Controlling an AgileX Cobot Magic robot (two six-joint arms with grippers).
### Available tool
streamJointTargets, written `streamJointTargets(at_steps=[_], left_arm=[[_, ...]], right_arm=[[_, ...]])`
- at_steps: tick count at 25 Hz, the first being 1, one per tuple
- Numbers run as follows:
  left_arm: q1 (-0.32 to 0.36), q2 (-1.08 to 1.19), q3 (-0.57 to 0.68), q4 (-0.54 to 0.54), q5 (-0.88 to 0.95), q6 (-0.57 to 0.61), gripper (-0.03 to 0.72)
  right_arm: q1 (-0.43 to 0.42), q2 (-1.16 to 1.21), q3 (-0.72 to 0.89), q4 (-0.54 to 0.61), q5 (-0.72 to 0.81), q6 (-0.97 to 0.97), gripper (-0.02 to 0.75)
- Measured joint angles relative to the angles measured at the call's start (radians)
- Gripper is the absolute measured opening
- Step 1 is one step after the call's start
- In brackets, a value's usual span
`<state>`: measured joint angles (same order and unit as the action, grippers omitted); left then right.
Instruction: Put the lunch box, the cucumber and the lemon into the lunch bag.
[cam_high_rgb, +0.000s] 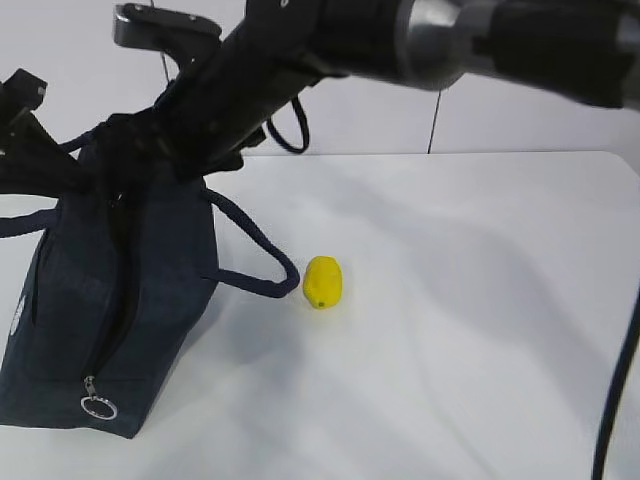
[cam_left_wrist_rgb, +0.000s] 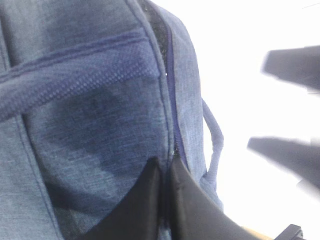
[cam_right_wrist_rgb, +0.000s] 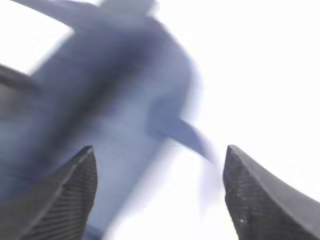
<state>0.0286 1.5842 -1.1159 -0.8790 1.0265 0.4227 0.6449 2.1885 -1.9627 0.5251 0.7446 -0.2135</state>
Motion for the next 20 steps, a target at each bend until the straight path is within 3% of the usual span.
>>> streamJointTargets(at_steps=[7, 12, 15, 20], left_arm=[[0.000, 0.000, 0.000, 0.000, 0.000, 0.000, 0.001], [0.000, 0.000, 0.000, 0.002, 0.000, 0.000, 0.001], [0.000, 0.000, 0.000, 0.003, 0.000, 0.000, 0.001], [0.000, 0.000, 0.000, 0.003, 0.000, 0.000, 0.001]], right_arm=[[-0.002, -0.104, 0.000, -0.309, 0.157, 0.091, 0.572], [-0.002, -0.112, 0.000, -0.649, 0.325, 0.396, 0.569], [-0.006, -0.096, 0.000, -0.732, 0.394, 0.507, 0.568], [-0.006, -0.037, -0.001, -0.759, 0.420, 0.621, 0.568]])
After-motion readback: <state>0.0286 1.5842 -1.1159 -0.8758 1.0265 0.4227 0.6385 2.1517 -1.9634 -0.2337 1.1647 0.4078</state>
